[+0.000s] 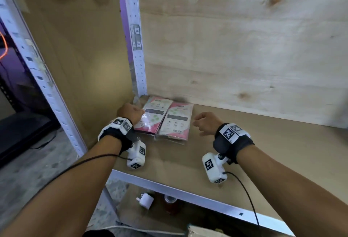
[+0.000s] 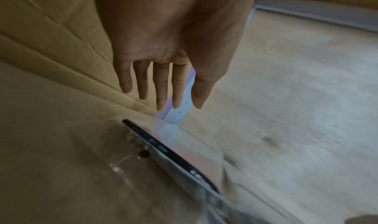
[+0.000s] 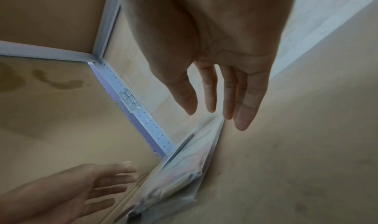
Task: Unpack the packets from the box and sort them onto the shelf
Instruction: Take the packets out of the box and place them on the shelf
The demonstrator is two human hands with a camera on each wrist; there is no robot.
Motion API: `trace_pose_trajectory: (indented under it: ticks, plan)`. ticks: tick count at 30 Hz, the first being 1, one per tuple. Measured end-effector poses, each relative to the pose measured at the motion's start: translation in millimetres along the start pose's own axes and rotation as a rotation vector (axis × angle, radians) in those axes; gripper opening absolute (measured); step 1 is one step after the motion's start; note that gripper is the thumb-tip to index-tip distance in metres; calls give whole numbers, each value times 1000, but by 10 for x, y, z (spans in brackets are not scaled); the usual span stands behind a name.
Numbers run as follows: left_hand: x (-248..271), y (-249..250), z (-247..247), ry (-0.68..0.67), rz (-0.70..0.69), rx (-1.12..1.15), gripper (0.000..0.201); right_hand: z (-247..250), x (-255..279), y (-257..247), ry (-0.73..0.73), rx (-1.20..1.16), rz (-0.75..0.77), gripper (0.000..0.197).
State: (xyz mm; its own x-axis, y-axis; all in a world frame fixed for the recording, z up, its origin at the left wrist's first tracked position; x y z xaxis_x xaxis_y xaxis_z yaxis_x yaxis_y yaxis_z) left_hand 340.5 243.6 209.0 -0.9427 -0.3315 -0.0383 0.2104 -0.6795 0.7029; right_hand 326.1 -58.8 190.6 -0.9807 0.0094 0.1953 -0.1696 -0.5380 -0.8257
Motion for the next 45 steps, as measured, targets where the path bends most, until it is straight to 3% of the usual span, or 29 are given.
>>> trace_pose_trajectory:
  ticks: [4,9,15,22,32,37,45]
  plan:
    - [642,323,134,25,-185,157,18,185,639,3,-82,-29,18,15]
    - [1620,806,71,-71,-351,316,6,515,1587,116,-81,-21,126,16]
    - [2731,1201,-181,-221,-508,276,14,901,2695,523,-13,30,162,14]
    - [3600,758,-1009,-488,-404,257,17,984,3482,1332,-14,170,70,13]
    - [4096,-151,-2235,-758,-239,32,26,183,3470,2498,-303,542,-148,14]
    - [4191,-588,-2733,-901,-230,-235,23,-224,3234,3098,-395,536,-242,21]
    - [4261,-1167,-3411,-1049,-16,-303,24,-1013,2871,3843,-544,511,-330,20]
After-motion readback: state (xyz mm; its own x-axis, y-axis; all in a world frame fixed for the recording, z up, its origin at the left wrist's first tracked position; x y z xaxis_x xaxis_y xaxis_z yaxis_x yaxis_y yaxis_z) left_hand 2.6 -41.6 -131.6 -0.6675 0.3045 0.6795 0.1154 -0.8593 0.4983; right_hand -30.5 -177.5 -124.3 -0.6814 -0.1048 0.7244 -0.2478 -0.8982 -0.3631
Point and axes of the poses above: each hand's wrist, its own x-axis away from the middle knuckle, its own z-axis out of the back of the hand, y = z × x, the point moved 9 cm from there along -x, towards the middle knuckle
